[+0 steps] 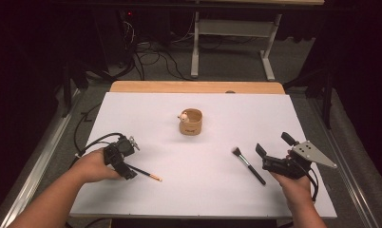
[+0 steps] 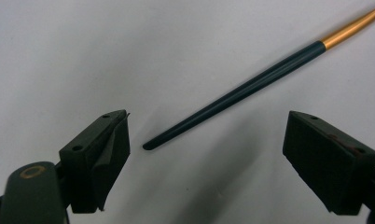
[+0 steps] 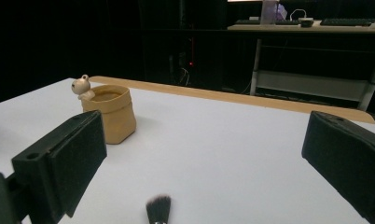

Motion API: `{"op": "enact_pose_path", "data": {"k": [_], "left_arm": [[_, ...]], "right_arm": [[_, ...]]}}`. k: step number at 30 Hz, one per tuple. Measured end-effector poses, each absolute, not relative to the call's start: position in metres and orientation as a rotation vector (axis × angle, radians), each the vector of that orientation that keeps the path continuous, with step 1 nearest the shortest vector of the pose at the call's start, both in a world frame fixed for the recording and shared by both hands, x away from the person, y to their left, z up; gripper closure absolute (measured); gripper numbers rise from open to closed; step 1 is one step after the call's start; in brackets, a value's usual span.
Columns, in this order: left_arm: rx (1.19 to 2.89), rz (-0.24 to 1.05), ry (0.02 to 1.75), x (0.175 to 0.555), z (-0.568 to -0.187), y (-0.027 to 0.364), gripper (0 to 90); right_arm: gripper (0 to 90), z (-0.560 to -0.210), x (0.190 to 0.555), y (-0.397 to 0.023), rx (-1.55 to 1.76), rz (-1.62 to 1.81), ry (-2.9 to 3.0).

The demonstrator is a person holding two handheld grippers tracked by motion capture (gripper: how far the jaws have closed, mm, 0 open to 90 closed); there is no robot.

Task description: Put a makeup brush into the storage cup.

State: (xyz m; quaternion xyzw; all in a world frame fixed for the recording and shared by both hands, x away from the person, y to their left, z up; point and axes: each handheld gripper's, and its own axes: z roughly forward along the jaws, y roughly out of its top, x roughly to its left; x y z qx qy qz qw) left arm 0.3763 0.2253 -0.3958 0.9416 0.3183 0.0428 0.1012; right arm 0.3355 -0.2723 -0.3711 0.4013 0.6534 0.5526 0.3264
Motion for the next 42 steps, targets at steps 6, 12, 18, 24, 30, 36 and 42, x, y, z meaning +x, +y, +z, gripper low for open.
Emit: {"op": "enact_pose_path", "data": {"k": [6,12,18,24,30,36,42], "left_arm": [[2.799,0.124,0.907,0.376,-0.397,0.221,18.6],[2.795,0.130,0.885,0.377,-0.395,0.220,29.1],[2.809,0.115,0.870,0.378,-0.396,0.216,32.5],[2.826,0.105,0.846,0.379,-0.397,0.213,35.8],[2.848,0.102,0.831,0.379,-0.400,0.210,39.5],[2.856,0.092,0.833,0.382,-0.403,0.210,40.1],[2.846,0.063,0.835,0.384,-0.404,0.212,40.7]], "right_arm": [[1.5,-0.371,0.335,-0.271,1.047,1.447,1.717],[1.7,-0.371,0.336,-0.272,1.056,1.443,1.712],[1.8,-0.371,0.336,-0.272,1.051,1.450,1.712],[1.8,-0.371,0.336,-0.273,1.057,1.447,1.712],[1.8,-0.371,0.336,-0.272,1.058,1.447,1.712],[1.9,-0.372,0.336,-0.273,1.063,1.448,1.710],[1.9,-0.371,0.336,-0.272,1.057,1.446,1.709]]}}
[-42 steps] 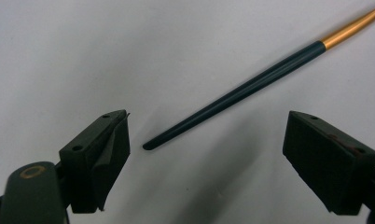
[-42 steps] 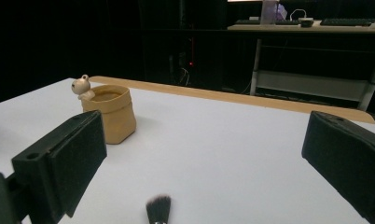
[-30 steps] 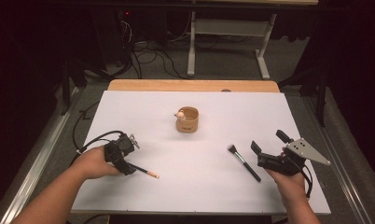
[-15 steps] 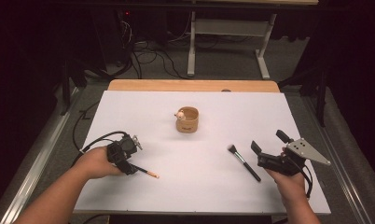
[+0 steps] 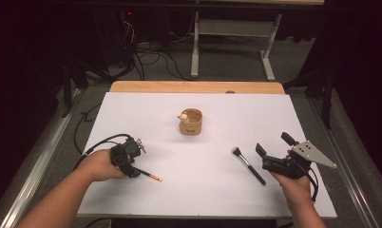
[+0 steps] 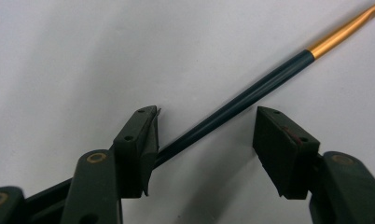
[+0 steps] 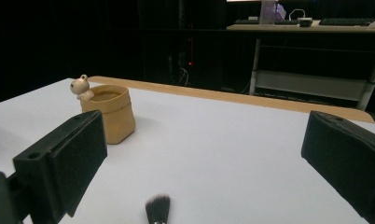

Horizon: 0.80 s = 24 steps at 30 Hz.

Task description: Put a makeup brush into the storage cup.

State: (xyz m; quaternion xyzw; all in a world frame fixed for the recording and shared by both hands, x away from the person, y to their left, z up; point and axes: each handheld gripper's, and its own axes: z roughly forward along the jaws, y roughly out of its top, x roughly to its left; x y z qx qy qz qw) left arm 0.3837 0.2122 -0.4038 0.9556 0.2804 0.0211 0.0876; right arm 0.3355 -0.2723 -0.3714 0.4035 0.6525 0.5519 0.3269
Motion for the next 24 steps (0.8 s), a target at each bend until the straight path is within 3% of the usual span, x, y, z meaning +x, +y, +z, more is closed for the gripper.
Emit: {"op": "enact_pose_path", "data": {"k": [24], "left_arm": [[2.838,0.067,0.845,0.3842,-0.4021,0.2128,54.2]], "right_arm": [[2.2,-0.3709,0.3351,-0.2712,1.057,1.445,1.704]]}}
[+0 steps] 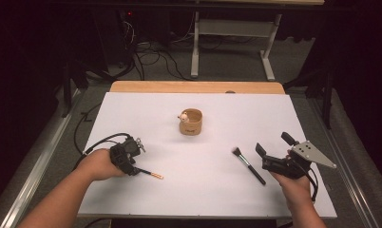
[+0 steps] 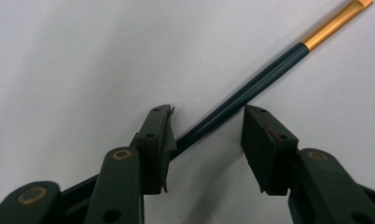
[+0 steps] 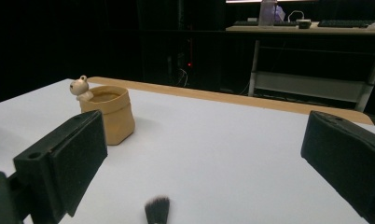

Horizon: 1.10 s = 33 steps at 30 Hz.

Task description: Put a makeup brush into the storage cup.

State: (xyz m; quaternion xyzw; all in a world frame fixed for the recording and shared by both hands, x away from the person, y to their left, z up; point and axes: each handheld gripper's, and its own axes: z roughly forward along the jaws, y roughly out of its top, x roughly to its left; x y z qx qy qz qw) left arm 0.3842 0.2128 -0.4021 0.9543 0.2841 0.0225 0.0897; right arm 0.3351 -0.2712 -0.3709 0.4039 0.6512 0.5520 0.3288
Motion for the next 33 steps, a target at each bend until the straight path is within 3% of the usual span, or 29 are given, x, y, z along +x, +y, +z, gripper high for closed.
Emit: {"op": "enact_pose_path", "data": {"k": [33], "left_arm": [[2.847,0.046,0.834,0.3823,-0.4007,0.2110,77.8]], "right_arm": [[2.2,-0.3711,0.3349,-0.2695,1.042,1.440,1.713]]}}
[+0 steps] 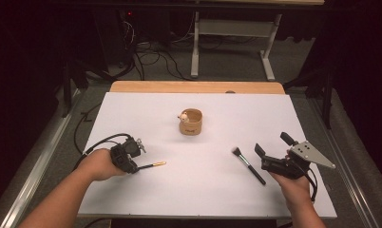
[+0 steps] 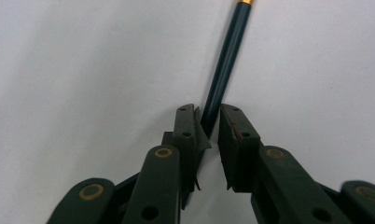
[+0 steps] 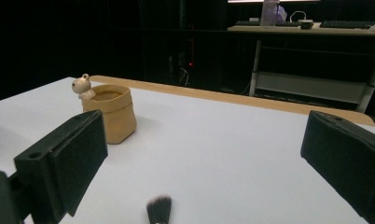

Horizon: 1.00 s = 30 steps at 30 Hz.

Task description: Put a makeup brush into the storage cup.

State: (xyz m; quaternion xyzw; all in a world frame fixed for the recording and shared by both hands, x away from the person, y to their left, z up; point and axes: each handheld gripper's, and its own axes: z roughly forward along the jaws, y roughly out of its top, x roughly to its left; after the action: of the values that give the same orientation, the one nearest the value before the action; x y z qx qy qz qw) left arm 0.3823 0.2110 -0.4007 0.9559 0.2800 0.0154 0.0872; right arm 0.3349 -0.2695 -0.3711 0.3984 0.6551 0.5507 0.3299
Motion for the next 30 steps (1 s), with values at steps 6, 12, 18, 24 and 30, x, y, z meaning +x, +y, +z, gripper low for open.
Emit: {"op": "enact_pose_path", "data": {"k": [6,12,18,24,30], "left_arm": [[2.846,0.034,0.819,0.3831,-0.4008,0.2118,83.1],[2.836,0.025,0.842,0.3839,-0.4012,0.2119,83.2],[2.831,0.016,0.892,0.3849,-0.4013,0.2106,82.9],[2.831,0.016,0.895,0.3849,-0.4014,0.2104,82.8],[2.831,0.015,0.881,0.3850,-0.4014,0.2112,83.5]], "right_arm": [[2.2,-0.3711,0.3351,-0.2692,1.046,1.442,1.711],[2.2,-0.3710,0.3353,-0.2698,1.046,1.446,1.708],[2.2,-0.3705,0.3347,-0.2692,1.044,1.442,1.709],[2.4,-0.3704,0.3346,-0.2692,1.046,1.443,1.710],[2.4,-0.3703,0.3348,-0.2695,1.050,1.445,1.705]]}}
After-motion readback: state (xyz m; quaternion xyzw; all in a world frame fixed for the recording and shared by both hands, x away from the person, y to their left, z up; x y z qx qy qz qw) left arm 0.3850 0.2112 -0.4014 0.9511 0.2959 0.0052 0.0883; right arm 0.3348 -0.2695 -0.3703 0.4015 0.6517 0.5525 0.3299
